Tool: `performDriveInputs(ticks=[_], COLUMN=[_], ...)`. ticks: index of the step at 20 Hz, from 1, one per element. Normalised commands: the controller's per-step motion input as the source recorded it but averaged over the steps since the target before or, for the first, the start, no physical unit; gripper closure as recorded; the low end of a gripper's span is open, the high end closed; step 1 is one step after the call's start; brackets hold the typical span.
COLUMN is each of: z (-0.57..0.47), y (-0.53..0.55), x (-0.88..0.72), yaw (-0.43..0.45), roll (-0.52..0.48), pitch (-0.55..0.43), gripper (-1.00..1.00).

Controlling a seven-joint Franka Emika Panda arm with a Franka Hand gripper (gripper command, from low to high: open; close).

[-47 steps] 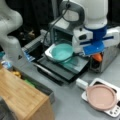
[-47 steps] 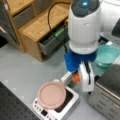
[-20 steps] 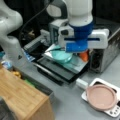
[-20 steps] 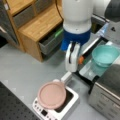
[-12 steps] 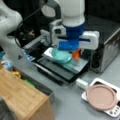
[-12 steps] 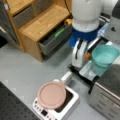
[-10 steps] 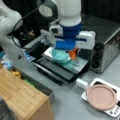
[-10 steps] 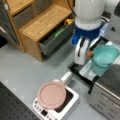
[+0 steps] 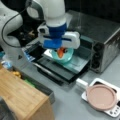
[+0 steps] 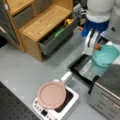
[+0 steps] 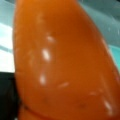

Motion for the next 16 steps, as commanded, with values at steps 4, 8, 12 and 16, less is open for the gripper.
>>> performDriveInputs(ticks=[4,8,12,16], z=[-0.12,-0.12,-0.10,-0.09], y=[0.17,0.18,0.19,0.17], x=[-0.27,-0.30,-0.31,-0.30], yaw=[-0.133,-0.124,-0.143,-0.180], roll=[0.062,0.054,0.087,0.114], pitch=[-0.053,0.005,0.021,0.005], gripper=[1.00,1.00,1.00,1.00])
